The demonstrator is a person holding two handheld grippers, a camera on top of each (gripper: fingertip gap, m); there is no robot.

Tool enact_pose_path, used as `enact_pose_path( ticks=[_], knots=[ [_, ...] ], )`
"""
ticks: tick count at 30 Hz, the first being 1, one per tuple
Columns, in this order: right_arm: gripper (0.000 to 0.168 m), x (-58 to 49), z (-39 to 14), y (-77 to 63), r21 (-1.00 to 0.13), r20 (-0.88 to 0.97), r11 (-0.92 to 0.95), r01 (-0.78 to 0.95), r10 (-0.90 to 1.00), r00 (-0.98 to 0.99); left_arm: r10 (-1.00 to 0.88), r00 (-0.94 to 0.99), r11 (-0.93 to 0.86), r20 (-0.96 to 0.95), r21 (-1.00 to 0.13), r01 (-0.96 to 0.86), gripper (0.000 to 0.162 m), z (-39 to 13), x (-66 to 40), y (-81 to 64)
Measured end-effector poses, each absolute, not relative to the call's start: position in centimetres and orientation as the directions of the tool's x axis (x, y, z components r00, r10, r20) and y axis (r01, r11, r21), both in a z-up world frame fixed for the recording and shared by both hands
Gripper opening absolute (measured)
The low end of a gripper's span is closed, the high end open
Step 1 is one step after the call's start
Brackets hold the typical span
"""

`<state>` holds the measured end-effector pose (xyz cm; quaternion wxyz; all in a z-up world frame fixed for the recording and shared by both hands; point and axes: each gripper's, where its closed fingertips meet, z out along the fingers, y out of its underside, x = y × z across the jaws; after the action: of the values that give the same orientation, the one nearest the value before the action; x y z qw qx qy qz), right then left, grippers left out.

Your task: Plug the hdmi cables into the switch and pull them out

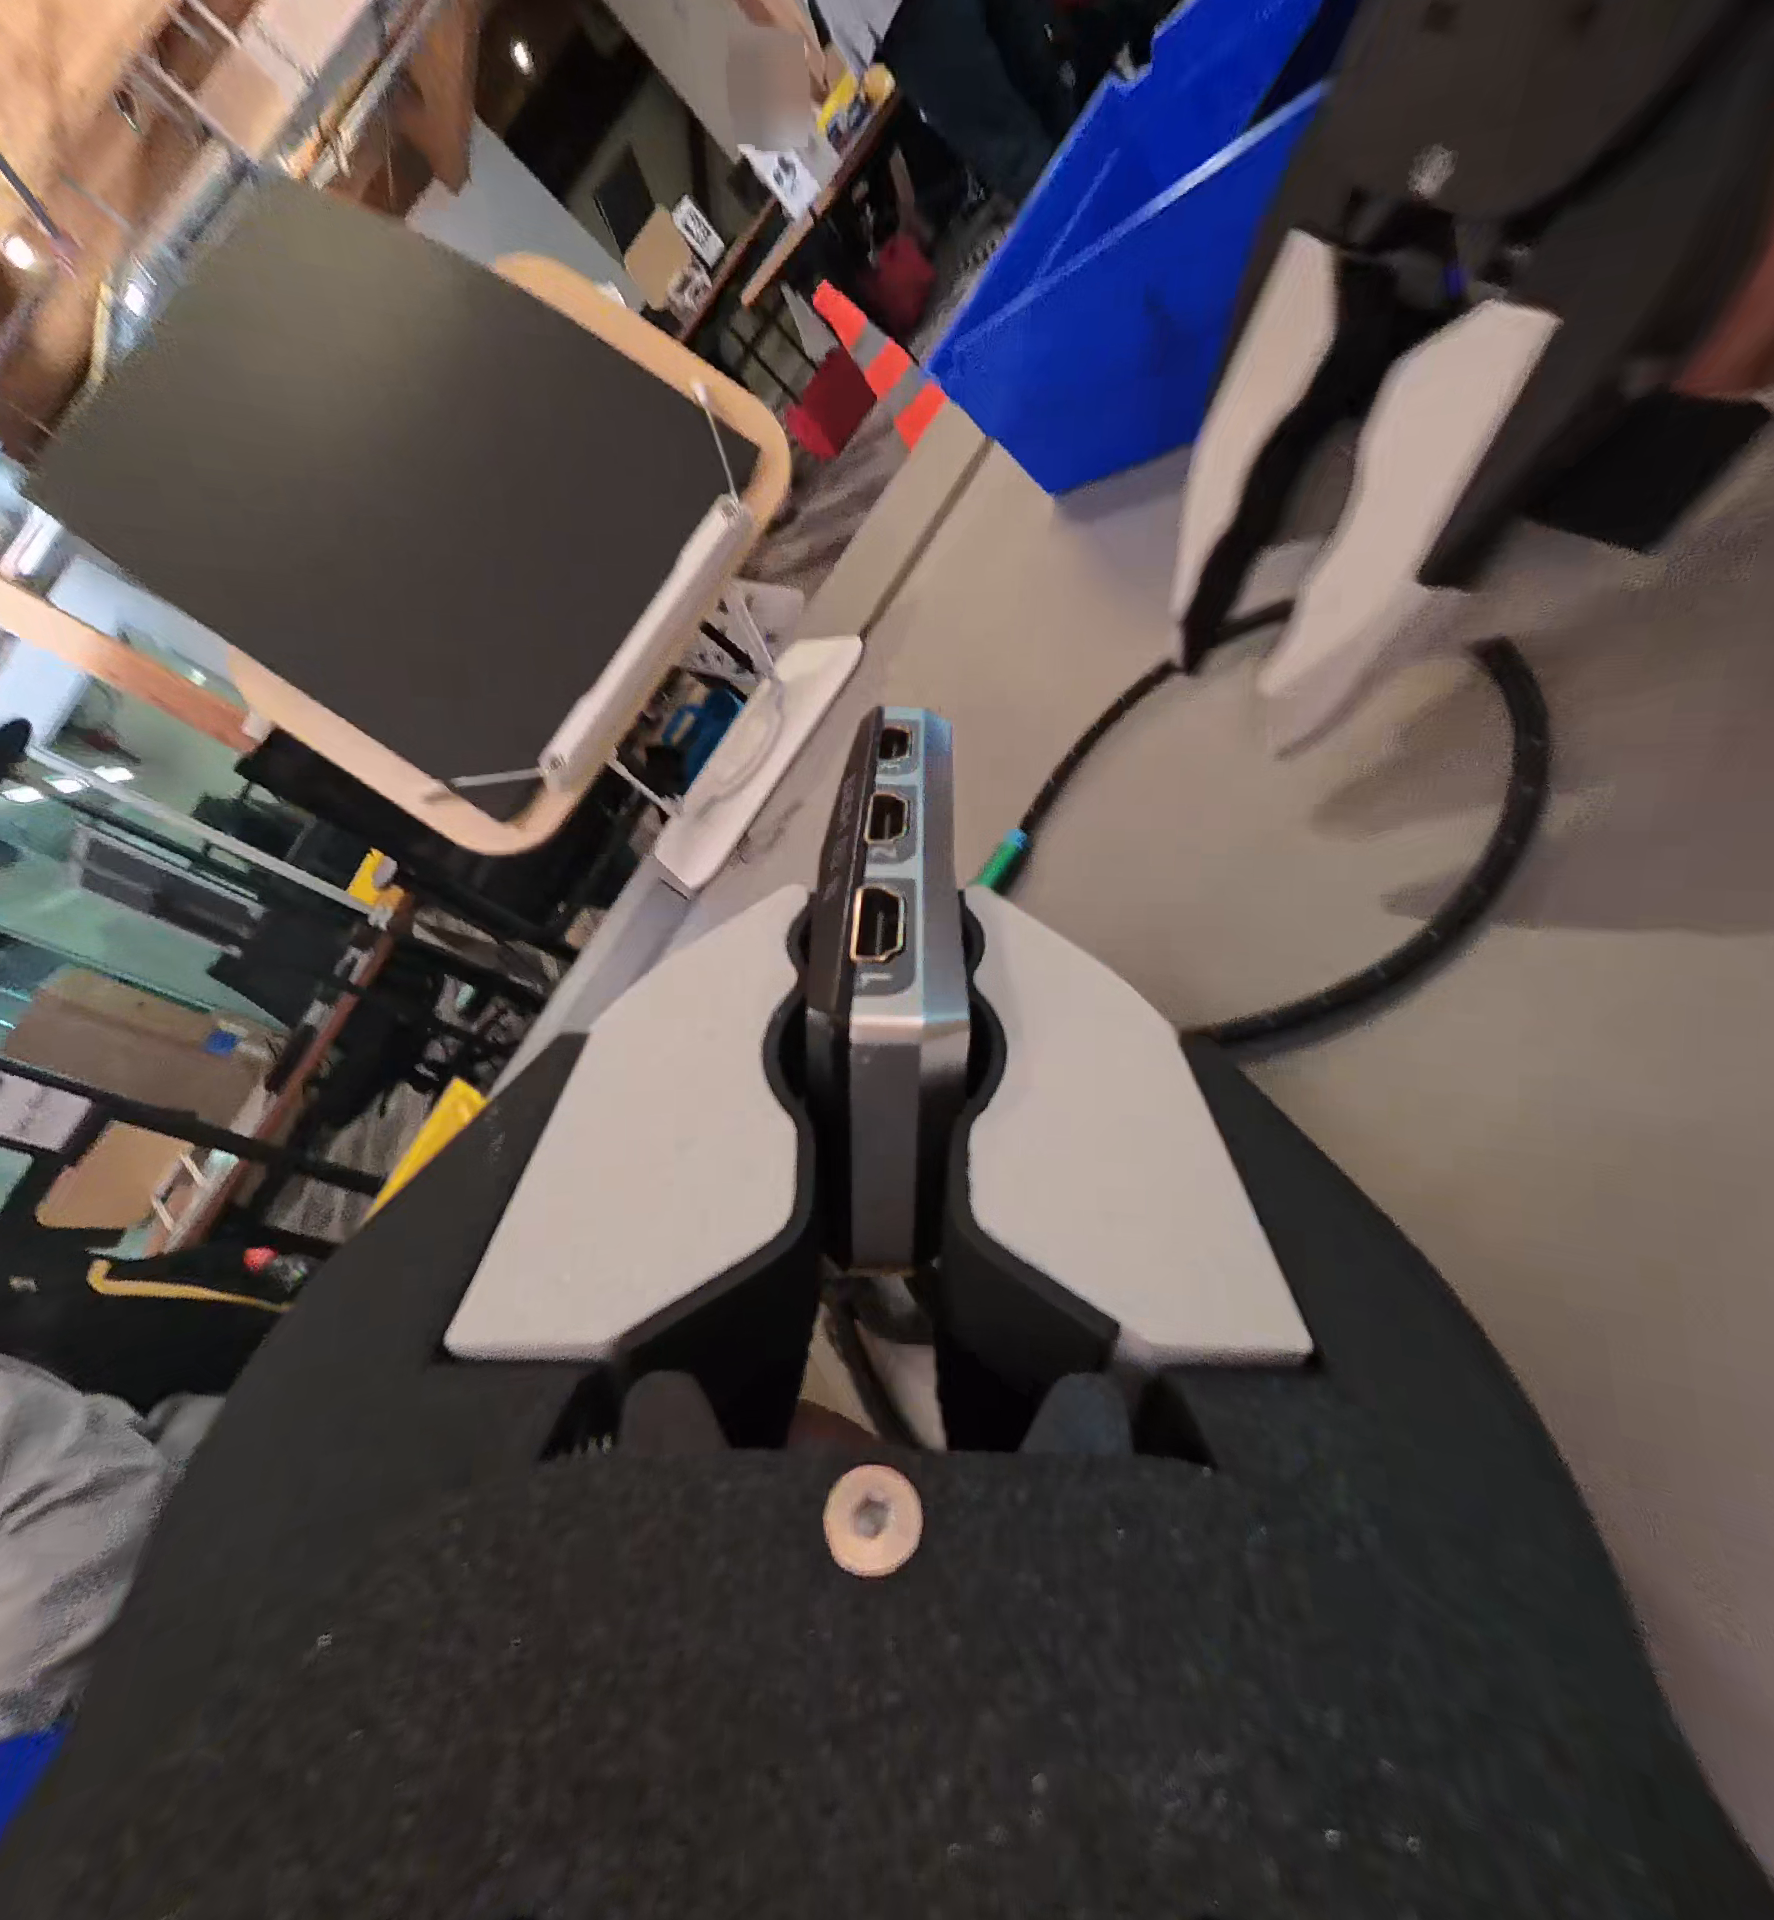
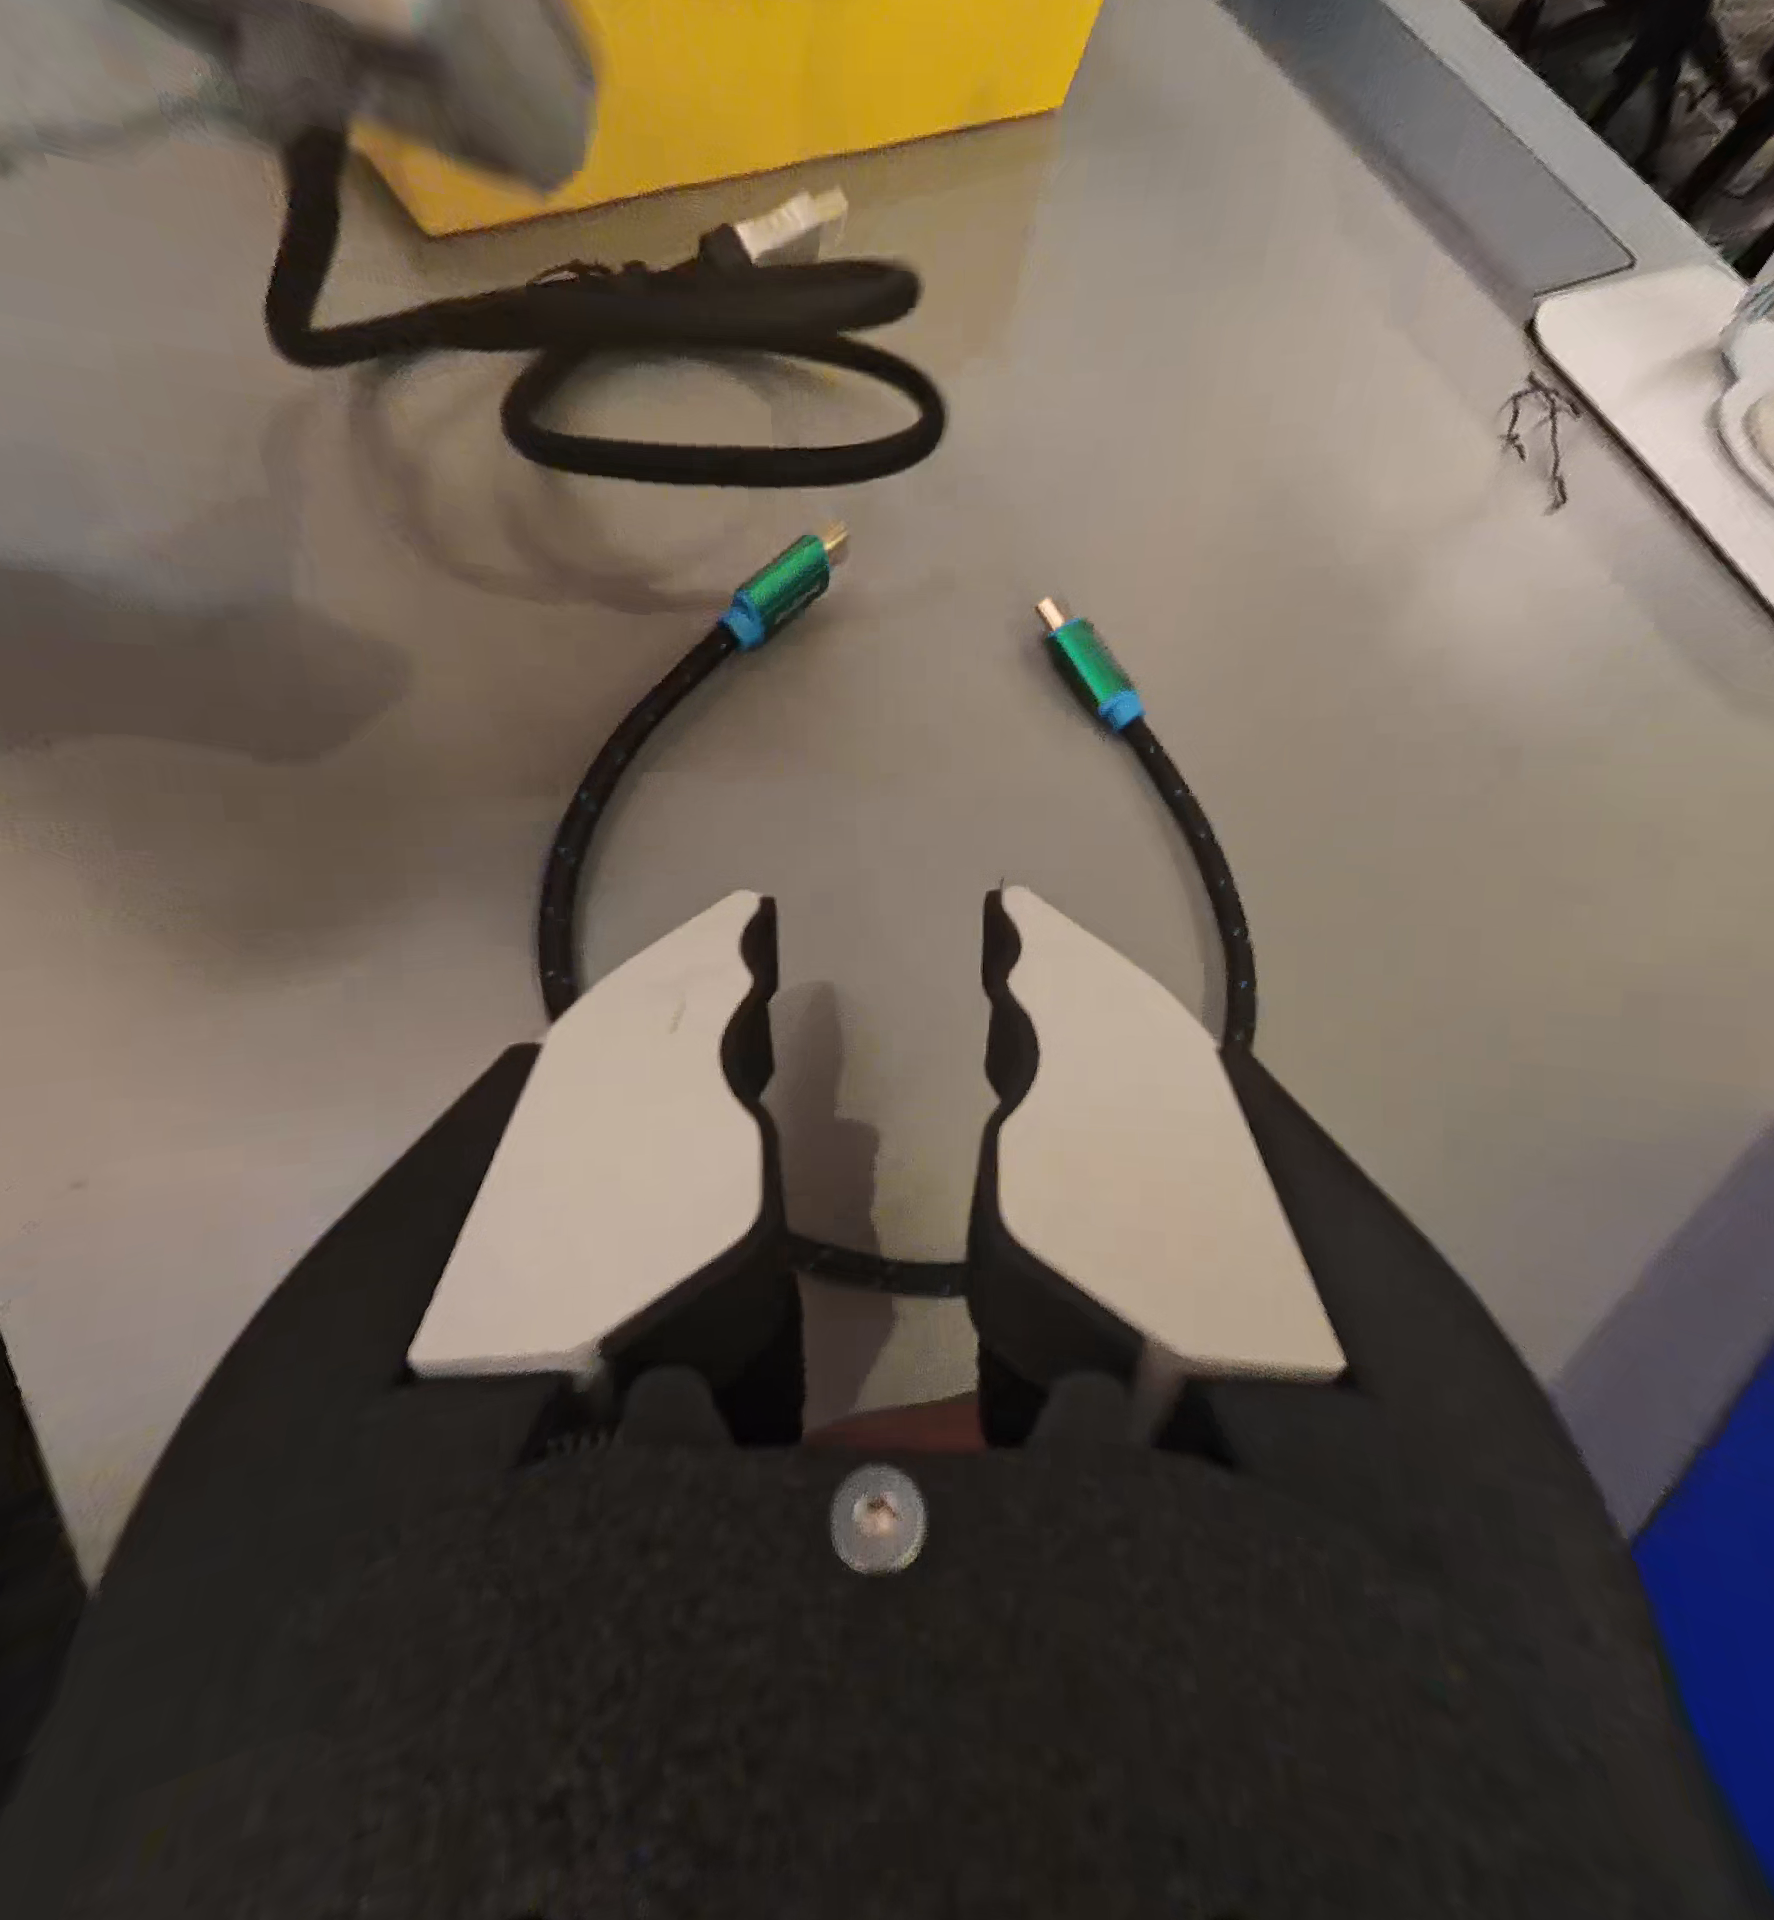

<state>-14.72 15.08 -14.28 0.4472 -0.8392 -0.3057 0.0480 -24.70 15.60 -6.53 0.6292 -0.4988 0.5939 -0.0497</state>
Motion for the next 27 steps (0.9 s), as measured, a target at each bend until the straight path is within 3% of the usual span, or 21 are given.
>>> enact_pose_path(
  ticks=[5, 11, 15, 20, 22, 25, 27],
  knots=[
    [0.038, -13.8, -13.5, 19.3, -0.810, 0.015, -0.462, 0.361, 0.600, 0.800, -0.658, 0.280, 0.485, -0.699, -0.678, -0.552, 0.022, -8.3, -25.3, 14.5],
    [0.040, -17.0, -13.9, 20.9, -0.768, -0.041, -0.495, 0.405, 0.670, 0.741, -0.632, 0.431, 0.375, -0.644, -0.741, -0.557, 0.022, -7.4, -27.2, 17.0],
    [0.043, -21.2, -15.9, 19.9, -0.730, -0.058, -0.566, 0.382, 0.608, 0.791, -0.657, 0.481, 0.329, -0.581, -0.795, -0.510, 0.022, -7.0, -27.8, 17.7],
    [0.040, -21.7, -18.1, 20.6, -0.685, -0.089, -0.673, 0.280, 0.458, 0.885, -0.650, 0.471, 0.343, -0.596, -0.784, -0.518, 0.022, -7.2, -27.7, 17.5],
    [0.035, -22.4, -19.0, 20.1, -0.661, -0.139, -0.699, 0.272, 0.470, 0.871, -0.651, 0.467, 0.346, -0.598, -0.782, -0.519, 0.022, -7.3, -27.7, 17.5],
    [0.011, -22.1, -19.2, 19.4, -0.648, -0.086, -0.684, 0.334, 0.501, 0.861, -0.661, 0.474, 0.334, -0.582, -0.794, -0.508, 0.022, -7.2, -27.8, 17.7],
    [0.009, -21.9, -18.7, 18.7, -0.639, -0.060, -0.667, 0.383, 0.539, 0.840, -0.665, 0.478, 0.330, -0.574, -0.800, -0.501, 0.022, -7.2, -27.8, 17.8]
  ],
)
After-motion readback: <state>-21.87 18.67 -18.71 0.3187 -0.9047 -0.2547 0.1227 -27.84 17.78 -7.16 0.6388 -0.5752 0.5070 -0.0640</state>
